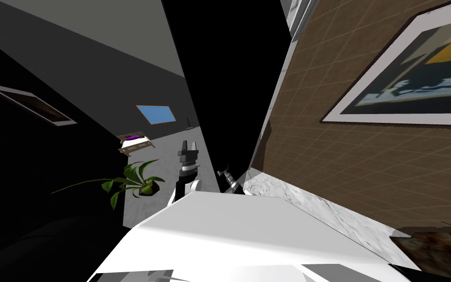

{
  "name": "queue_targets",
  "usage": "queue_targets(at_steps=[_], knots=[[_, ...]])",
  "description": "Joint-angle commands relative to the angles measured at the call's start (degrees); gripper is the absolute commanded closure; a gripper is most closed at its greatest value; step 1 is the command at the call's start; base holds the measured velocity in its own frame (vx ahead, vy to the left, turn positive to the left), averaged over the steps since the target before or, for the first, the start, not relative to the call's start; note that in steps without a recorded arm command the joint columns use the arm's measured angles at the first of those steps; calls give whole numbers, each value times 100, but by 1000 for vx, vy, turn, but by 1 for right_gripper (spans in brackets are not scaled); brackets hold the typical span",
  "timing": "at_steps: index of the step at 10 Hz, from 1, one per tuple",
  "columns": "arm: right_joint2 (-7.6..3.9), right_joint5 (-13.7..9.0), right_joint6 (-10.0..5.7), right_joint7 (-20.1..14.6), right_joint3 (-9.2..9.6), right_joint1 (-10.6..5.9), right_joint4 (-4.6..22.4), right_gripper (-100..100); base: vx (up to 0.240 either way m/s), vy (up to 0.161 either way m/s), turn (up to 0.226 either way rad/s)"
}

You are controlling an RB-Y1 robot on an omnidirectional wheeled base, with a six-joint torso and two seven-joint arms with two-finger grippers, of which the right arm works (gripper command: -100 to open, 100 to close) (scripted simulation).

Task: Push the door open

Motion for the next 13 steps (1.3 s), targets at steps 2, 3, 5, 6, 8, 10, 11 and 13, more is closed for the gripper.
queue_targets(at_steps=[2,3,5,6,8,10,11,13], knots=[[-95,-43,15,34,-144,15,-55,100,67,136,-45],[-120,-62,9,49,-209,12,-44,100,98,180,-37],[-170,-108,-7,84,-365,4,-17,100,122,179,-42],[-192,-133,-16,103,-450,-1,-3,100,143,213,-60],[-209,-160,-25,124,-544,-5,14,100,106,135,-38],[-229,-203,-40,157,-689,-13,39,100,114,133,-47],[-238,-232,-50,179,-789,-18,56,100,115,155,-76],[-238,-232,-50,179,-789,-18,56,100,56,72,-6]])
